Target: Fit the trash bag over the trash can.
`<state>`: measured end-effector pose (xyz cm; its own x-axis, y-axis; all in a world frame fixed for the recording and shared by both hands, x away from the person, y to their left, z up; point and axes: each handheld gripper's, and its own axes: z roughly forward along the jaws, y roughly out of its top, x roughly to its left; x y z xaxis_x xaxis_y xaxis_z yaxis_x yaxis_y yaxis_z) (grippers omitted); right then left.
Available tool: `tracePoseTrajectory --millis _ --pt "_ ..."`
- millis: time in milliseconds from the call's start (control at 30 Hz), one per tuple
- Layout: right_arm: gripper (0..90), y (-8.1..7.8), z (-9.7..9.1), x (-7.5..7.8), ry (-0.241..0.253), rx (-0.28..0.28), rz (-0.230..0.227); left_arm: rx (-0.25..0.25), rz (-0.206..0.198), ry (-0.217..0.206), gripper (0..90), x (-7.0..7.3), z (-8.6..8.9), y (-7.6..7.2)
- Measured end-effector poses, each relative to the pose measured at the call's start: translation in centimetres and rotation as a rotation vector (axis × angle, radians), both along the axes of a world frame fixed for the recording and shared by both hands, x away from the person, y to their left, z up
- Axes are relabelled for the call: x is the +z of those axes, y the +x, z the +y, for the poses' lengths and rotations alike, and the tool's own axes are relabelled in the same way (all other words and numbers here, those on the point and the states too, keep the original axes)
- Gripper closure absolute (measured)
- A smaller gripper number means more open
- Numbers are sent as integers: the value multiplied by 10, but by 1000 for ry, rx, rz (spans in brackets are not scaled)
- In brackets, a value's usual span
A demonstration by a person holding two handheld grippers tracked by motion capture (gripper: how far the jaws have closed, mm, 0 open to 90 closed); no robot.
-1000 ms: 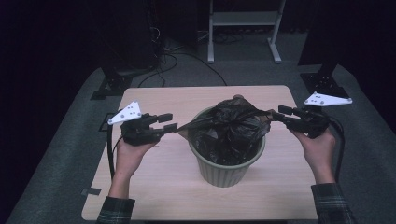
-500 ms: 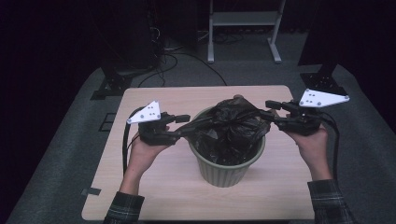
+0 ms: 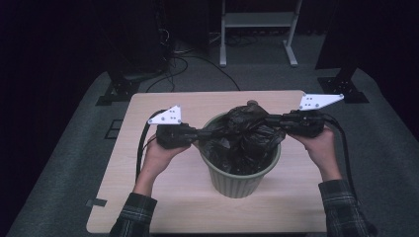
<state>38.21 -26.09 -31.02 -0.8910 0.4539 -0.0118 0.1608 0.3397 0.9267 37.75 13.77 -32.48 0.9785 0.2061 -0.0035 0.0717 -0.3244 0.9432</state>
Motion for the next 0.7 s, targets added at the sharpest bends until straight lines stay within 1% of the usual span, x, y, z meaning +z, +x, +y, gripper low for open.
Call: tracePoseTrajectory --millis 33,167,233,333,400,433,467,500,533,567,633,700 --pt "898 1 -1 0 13 3 9 1 7 -11 896 0 0 2" --pt "900 7 -6 4 82 -1 35 31 18 -65 897 6 2 15" --pt "900 12 -9 5 104 -12 41 63 11 -72 897 9 2 22" --pt "900 20 -11 5 135 -25 54 109 16 -90 897 10 2 35" --pt "900 26 -12 3 143 -40 63 142 32 -95 897 9 2 45" --pt "900 29 -12 2 152 -47 70 154 48 -94 897 7 1 51" --pt "900 32 -11 0 157 -51 77 179 59 -89 896 5 1 55" --pt "900 34 -11 -1 154 -60 84 190 75 -89 897 2 1 59" --pt "900 36 -10 -3 149 -67 89 200 102 -85 897 -3 1 65" --pt "900 39 -9 -6 141 -74 104 216 122 -70 896 -8 1 69" --pt "900 43 -6 -10 115 -99 114 227 155 -59 896 -18 -1 75" --pt "900 47 -3 -16 96 -115 138 232 177 -52 897 -25 -3 77"
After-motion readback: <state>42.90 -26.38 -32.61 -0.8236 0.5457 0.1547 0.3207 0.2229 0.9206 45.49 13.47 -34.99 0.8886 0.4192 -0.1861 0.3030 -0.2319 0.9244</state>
